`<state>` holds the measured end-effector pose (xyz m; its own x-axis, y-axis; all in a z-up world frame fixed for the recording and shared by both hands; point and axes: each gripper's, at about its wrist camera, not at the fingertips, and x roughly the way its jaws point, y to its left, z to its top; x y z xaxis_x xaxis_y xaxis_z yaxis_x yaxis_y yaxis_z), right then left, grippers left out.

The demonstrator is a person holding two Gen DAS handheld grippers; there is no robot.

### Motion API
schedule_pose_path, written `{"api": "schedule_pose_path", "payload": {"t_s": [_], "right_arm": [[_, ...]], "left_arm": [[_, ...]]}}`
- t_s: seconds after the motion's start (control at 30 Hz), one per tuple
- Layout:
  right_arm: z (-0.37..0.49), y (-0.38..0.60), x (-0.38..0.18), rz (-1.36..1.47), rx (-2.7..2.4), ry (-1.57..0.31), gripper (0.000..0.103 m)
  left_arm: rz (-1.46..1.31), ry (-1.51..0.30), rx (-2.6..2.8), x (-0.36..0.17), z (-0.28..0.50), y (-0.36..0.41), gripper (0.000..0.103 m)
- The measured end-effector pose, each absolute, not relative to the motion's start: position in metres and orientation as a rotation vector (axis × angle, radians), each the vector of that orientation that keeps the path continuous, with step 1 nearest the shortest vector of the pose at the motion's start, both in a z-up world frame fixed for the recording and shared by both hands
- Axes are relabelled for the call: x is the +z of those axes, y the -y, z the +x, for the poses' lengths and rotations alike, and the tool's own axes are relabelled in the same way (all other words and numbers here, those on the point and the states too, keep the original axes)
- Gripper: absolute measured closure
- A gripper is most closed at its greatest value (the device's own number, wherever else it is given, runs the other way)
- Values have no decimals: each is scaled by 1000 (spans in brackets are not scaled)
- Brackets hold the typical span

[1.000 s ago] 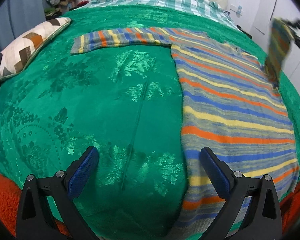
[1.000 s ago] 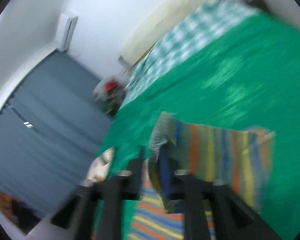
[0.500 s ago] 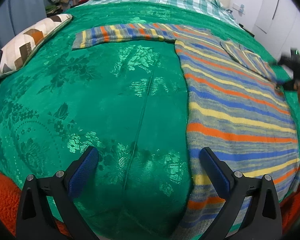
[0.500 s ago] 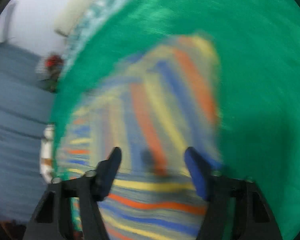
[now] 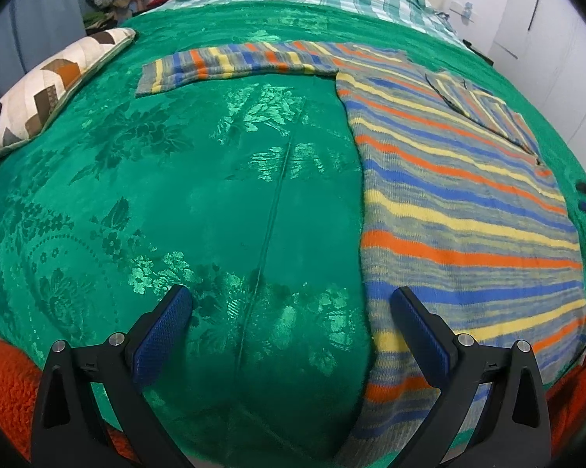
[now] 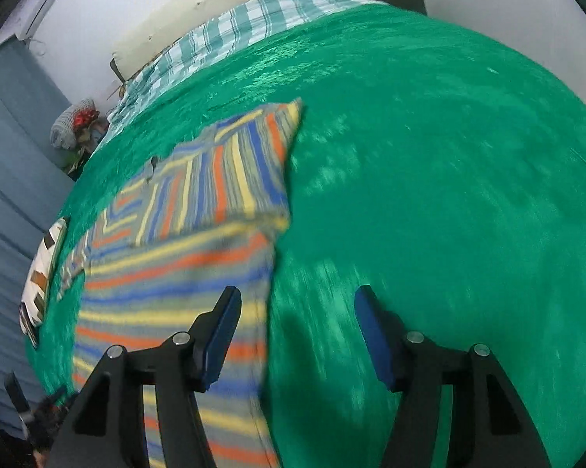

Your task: Fold small clothes

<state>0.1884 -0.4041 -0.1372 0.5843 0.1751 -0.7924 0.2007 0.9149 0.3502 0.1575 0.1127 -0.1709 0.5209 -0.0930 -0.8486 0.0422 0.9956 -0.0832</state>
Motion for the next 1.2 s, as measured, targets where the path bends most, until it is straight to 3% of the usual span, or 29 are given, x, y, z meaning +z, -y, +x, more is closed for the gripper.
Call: {"api": "schedule_pose_path", "payload": {"t_s": [0.23,0.43,1.2], "right_arm": [[121,372,-134,276,-32,-858,34],[114,356,-127,172,-64,-790,28],[116,360,-140,163,-86,-831,28]], "left_arm": [[-47,-1024,-79,-172,155,-112,1],[-44,-1033,-74,-176,156,-110,1],[-24,-1024,-80,-182,155,-108,0]]}}
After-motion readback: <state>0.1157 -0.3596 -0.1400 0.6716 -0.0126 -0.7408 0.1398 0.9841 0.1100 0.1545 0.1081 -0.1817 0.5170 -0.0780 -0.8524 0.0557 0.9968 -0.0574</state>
